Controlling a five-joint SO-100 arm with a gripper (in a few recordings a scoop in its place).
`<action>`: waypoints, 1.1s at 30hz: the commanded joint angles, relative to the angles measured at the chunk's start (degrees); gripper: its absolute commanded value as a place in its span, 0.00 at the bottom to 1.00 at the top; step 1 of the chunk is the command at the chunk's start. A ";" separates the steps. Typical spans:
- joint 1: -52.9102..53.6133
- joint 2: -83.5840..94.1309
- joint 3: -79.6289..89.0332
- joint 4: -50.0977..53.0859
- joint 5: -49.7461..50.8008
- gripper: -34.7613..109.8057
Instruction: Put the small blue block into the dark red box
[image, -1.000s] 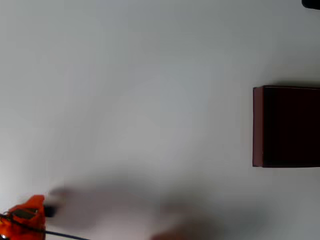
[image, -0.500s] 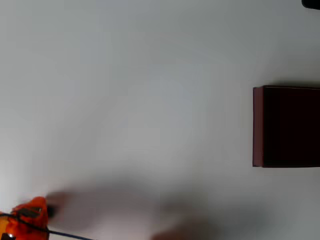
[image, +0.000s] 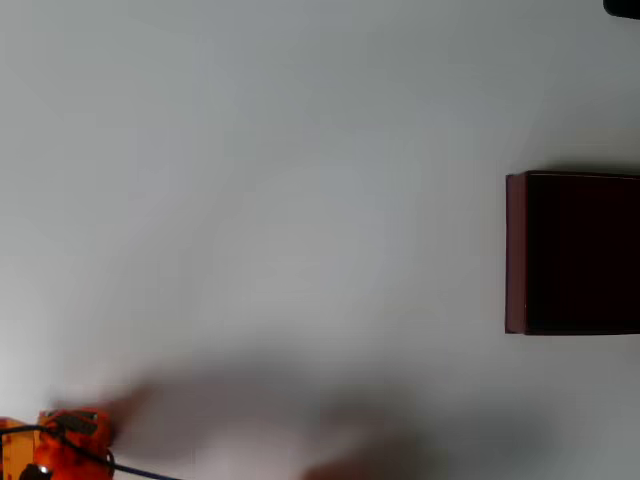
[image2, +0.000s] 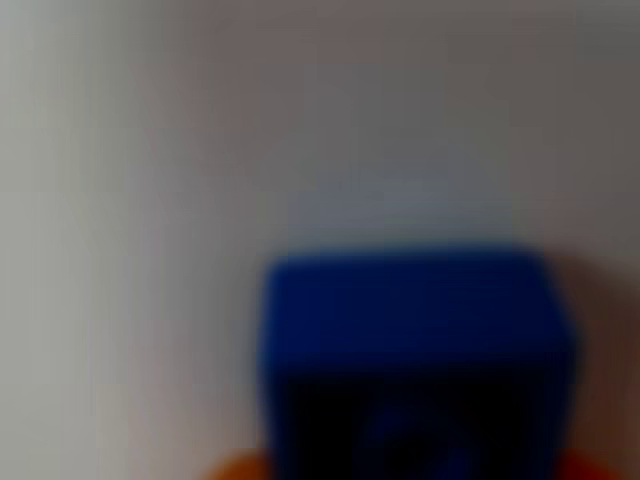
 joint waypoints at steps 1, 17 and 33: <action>-0.79 4.31 -0.18 3.43 1.23 0.24; 7.38 30.15 -0.79 26.81 -3.87 0.24; 72.07 55.55 -11.87 41.22 -40.87 0.24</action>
